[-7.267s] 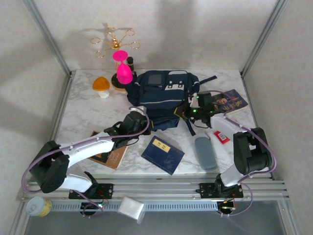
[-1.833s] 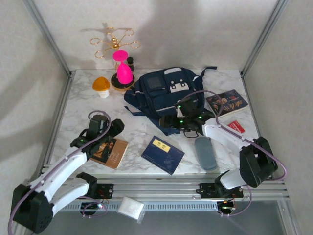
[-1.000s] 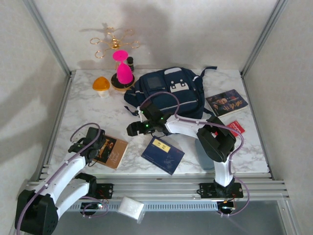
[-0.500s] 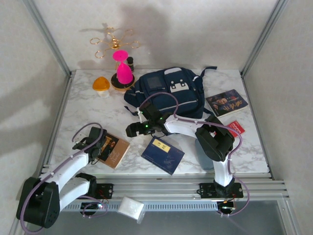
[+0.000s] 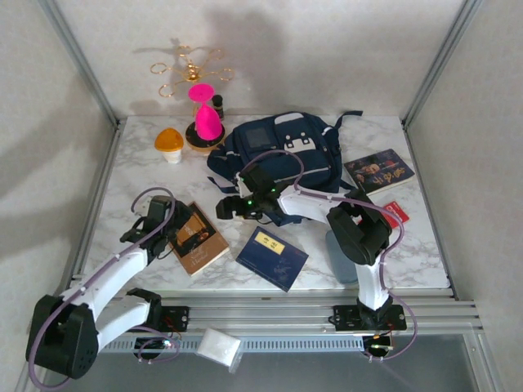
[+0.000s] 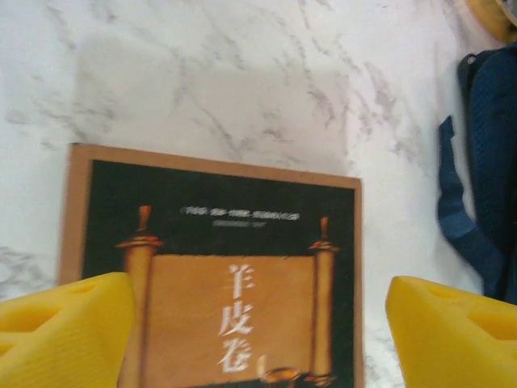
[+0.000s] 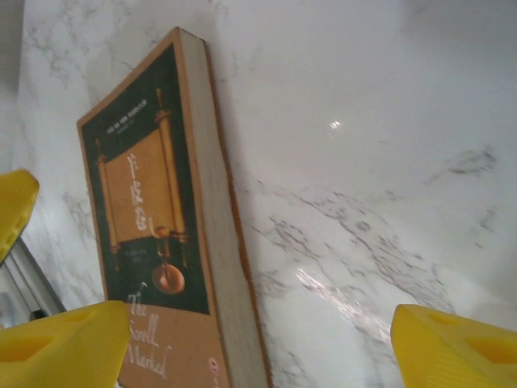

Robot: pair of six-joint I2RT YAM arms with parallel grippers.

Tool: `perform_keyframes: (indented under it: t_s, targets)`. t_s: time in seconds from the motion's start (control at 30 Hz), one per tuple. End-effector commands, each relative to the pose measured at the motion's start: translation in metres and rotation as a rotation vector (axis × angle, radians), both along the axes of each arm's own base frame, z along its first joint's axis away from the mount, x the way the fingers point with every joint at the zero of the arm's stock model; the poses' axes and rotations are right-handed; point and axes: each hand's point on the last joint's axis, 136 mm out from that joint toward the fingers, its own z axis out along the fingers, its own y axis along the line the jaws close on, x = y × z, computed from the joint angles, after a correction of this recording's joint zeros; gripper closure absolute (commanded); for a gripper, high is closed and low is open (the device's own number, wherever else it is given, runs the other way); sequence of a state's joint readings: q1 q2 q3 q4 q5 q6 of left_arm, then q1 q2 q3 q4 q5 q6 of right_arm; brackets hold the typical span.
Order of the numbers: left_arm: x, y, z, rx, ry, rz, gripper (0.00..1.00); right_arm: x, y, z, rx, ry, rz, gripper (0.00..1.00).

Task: Pack the student bag
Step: Adjust the book at the bottom-left of the table, then pick up the book from the bottom-left of the table.

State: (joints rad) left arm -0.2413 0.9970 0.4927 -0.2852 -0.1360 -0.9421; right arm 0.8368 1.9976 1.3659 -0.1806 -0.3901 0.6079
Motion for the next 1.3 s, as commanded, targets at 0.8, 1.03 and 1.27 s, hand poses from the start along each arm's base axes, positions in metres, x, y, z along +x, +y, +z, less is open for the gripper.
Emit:
perform_keyframes:
  t_s: [0.8,1.03,1.27]
  targets:
    - [-0.041,-0.034,-0.082,-0.009,0.243,-0.221,0.43,-0.046,0.070,-0.006,0.020,0.100,0.209,0.46]
    - [-0.043,-0.033,-0.086,0.009,0.255,-0.218,0.43,-0.048,0.066,0.008,0.025,0.082,0.222,0.56]
    - [-0.046,-0.030,-0.087,0.021,0.258,-0.212,0.43,-0.050,0.065,0.015,0.041,0.079,0.221,0.68]
